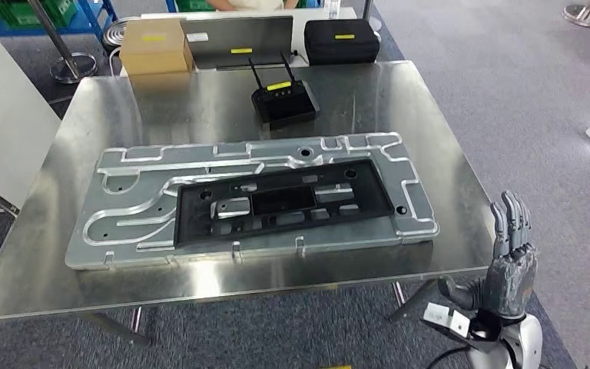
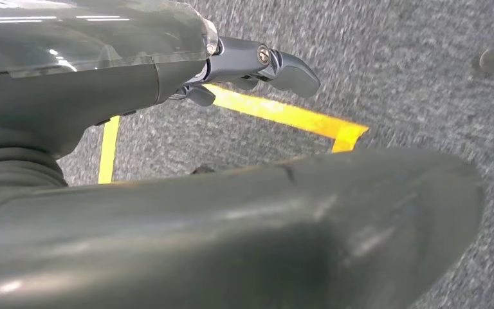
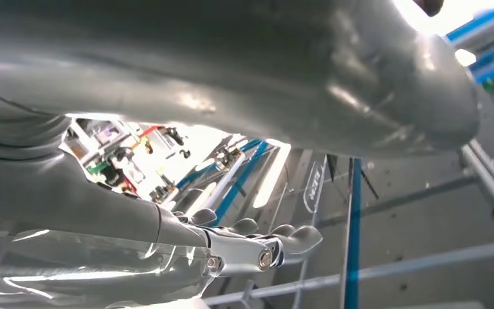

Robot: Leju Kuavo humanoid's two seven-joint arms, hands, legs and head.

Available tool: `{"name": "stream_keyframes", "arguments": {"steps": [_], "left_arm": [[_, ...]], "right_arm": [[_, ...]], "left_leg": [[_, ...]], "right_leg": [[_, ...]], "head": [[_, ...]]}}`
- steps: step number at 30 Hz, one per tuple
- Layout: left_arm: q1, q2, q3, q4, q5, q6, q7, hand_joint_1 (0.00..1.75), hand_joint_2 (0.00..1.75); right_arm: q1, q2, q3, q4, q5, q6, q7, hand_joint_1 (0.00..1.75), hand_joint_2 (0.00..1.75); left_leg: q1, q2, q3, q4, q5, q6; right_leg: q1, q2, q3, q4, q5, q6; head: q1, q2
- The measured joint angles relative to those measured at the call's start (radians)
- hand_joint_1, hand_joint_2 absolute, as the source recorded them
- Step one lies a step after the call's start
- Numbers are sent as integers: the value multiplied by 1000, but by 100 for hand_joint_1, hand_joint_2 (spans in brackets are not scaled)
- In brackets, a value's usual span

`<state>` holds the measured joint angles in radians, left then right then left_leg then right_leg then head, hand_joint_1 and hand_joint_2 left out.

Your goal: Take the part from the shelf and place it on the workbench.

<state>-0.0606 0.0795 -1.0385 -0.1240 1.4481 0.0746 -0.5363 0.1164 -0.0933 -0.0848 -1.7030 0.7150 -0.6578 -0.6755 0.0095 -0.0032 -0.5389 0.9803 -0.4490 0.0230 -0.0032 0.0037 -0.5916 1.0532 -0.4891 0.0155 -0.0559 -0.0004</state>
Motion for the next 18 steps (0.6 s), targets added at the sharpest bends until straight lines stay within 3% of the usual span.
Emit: {"name": "stream_keyframes", "arguments": {"steps": [3, 4, 5, 6, 9, 10, 13, 15, 18], "left_arm": [[0, -2, 0, 0, 0, -1, 2, 0, 0], [0, -2, 0, 0, 0, -1, 4, 0, 0], [1, -3, 0, 0, 0, -1, 5, 0, 0], [1, -4, 0, 0, 0, -1, 6, 0, 0], [0, -7, 0, 0, 0, -1, 7, 0, 0], [0, -8, 0, 0, 0, 0, 8, 0, 0], [0, -10, 0, 0, 0, 2, 9, 0, 0], [1, -11, 0, 1, 0, 2, 9, 0, 0], [1, -12, 0, 1, 0, -2, 8, 0, 0]], "right_arm": [[18, 5, -28, 8, 4, 24, 1, 0, 0], [22, 7, -36, 15, 5, 28, 2, 0, 0], [25, 10, -43, 23, 5, 30, 1, 0, 0], [27, 12, -50, 30, 5, 31, 1, 0, 0], [27, 16, -65, 45, 3, 38, 0, 0, 0], [27, 18, -69, 52, 1, 45, 1, 0, 0], [22, 24, -88, 99, -24, 71, -1, 0, 0], [16, 30, -104, 151, -54, 95, -3, 0, 0], [12, 39, -135, 252, -78, 117, -3, 0, 0]], "left_leg": [[-1, 3, -9, 1, 8, 6], [-1, 3, -14, 4, 10, 6], [-2, 3, -18, 7, 10, 5], [-1, 3, -21, 11, 11, 5], [-5, 1, -30, 22, 12, -5], [-6, 0, -32, 24, 14, -11], [-5, -1, -39, 26, 21, -31], [-4, -1, -58, 64, -20, -41], [-1, -1, -115, 243, -150, -49]], "right_leg": [[-5, 0, -83, 194, -108, 9], [-7, 0, -98, 233, -120, 11], [-9, -1, -93, 233, -111, 13], [-11, -1, -66, 188, -85, 13], [-10, -1, 44, -11, -5, 5], [-7, 0, 56, -39, 4, 1], [-5, -1, 46, -48, 19, -17], [-9, -4, 32, -54, 37, -33], [-8, -7, -1, -55, 62, -42]], "head": [[0, 0], [0, 0], [0, 0], [0, 0], [0, 0], [0, 0], [0, 0], [0, 0], [0, 0]]}}
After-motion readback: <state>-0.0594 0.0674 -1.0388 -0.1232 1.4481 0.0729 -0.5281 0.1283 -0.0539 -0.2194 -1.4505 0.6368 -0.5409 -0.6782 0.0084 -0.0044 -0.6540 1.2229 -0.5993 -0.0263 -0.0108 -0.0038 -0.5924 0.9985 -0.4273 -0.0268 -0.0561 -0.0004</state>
